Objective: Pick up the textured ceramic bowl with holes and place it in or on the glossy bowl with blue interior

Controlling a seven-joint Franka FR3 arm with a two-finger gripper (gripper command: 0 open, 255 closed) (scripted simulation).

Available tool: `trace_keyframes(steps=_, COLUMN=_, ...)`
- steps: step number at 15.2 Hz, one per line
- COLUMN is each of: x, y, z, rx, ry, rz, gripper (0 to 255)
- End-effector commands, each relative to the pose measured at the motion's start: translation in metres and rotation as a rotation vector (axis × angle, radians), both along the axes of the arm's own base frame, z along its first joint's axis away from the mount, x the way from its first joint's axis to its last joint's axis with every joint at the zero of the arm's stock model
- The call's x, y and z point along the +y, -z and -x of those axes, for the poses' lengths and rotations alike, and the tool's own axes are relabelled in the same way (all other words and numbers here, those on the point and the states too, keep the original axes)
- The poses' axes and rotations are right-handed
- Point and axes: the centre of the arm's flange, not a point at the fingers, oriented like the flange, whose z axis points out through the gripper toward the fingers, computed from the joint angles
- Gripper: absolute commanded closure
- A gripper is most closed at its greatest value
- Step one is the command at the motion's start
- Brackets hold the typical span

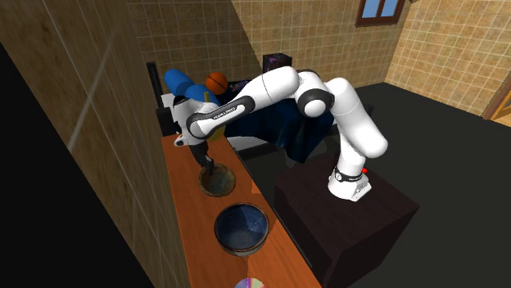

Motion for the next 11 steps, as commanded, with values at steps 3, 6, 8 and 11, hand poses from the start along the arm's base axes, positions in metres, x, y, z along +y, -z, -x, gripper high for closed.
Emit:
trace_keyframes(steps=3, x=0.001, y=-0.022, z=0.0, rx=-0.001, ry=0.0, rz=0.0, gripper=255)
trace_keyframes(steps=6, x=0.001, y=-0.037, z=0.0, rx=-0.001, ry=0.0, rz=0.0, gripper=255)
trace_keyframes(steps=8, x=0.001, y=-0.048, z=0.0, rx=-0.001, ry=0.0, rz=0.0, gripper=255)
trace_keyframes(steps=11, x=0.001, y=-0.064, z=0.0, rx=-0.001, ry=0.0, rz=0.0, gripper=255)
